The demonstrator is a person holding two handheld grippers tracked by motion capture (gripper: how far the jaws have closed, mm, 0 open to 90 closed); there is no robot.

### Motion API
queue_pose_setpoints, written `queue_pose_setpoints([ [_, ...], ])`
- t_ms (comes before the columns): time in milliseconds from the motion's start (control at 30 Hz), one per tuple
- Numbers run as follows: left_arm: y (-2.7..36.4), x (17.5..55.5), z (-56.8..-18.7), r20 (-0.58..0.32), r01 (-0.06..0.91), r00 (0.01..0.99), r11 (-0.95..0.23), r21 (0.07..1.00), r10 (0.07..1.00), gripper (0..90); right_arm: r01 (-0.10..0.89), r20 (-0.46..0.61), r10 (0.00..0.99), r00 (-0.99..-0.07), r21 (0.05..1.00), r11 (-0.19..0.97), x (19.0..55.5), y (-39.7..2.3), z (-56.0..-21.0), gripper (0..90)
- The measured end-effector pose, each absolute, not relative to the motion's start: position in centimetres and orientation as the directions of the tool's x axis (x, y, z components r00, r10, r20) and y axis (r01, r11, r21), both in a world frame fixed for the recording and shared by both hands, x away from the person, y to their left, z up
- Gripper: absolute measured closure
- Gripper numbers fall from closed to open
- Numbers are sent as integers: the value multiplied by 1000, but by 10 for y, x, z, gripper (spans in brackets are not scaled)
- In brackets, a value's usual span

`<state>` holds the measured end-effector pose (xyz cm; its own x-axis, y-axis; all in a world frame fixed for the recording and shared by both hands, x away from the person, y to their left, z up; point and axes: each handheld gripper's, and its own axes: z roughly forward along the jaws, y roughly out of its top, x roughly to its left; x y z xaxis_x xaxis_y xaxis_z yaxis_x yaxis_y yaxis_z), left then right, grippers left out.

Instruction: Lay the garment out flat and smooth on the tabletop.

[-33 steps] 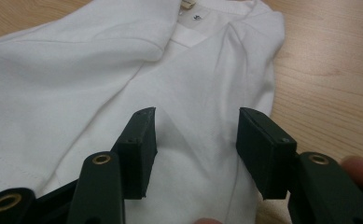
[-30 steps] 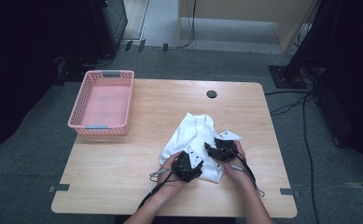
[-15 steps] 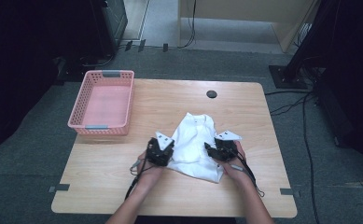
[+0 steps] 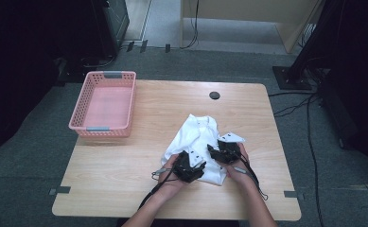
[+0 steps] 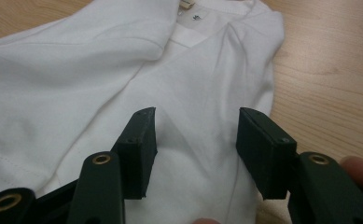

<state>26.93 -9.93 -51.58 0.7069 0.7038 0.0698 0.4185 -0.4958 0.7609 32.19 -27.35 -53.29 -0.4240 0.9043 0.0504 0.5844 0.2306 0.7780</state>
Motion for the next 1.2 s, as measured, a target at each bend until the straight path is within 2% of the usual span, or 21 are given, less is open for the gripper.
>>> queue_pose_setpoints([
  [67, -100, 271, -518, 74, 431, 685, -485, 761, 724, 700, 584, 51, 905, -423, 779, 229, 322, -274, -533, 484],
  [133, -91, 280, -519, 14, 473, 672, -444, 761, 740, 844, 583, 50, 905, -422, 779, 229, 321, -274, -533, 484],
  [167, -87, 282, -518, -4, 479, 677, -435, 762, 736, 897, 584, 50, 906, -421, 779, 229, 321, -274, -533, 484],
  [200, -83, 283, -516, 0, 473, 683, -442, 763, 731, 900, 582, 49, 905, -423, 780, 230, 322, -274, -533, 484],
  [333, -63, 288, -508, 3, 465, 663, -415, 782, 749, 900, 583, 50, 905, -422, 779, 229, 322, -274, -533, 484],
  [600, 2, 315, -491, -49, 516, 524, -270, 813, 850, 900, 583, 47, 905, -423, 779, 231, 321, -274, -533, 484],
  [800, 51, 336, -484, -68, 552, 395, -177, 815, 916, 900, 583, 50, 905, -423, 779, 230, 321, -274, -533, 484],
  [867, 64, 341, -484, -69, 563, 321, -131, 816, 945, 900, 583, 49, 905, -423, 779, 230, 321, -274, -533, 484],
  [900, 68, 343, -484, -69, 561, 281, -106, 821, 957, 886, 583, 49, 905, -423, 779, 230, 321, -274, -533, 484],
  [1000, 77, 343, -480, -73, 548, 224, -64, 834, 972, 704, 583, 49, 905, -423, 779, 231, 321, -274, -533, 484],
  [1200, 59, 337, -484, -53, 527, 307, -123, 841, 950, 575, 583, 48, 905, -423, 779, 231, 321, -274, -533, 484],
])
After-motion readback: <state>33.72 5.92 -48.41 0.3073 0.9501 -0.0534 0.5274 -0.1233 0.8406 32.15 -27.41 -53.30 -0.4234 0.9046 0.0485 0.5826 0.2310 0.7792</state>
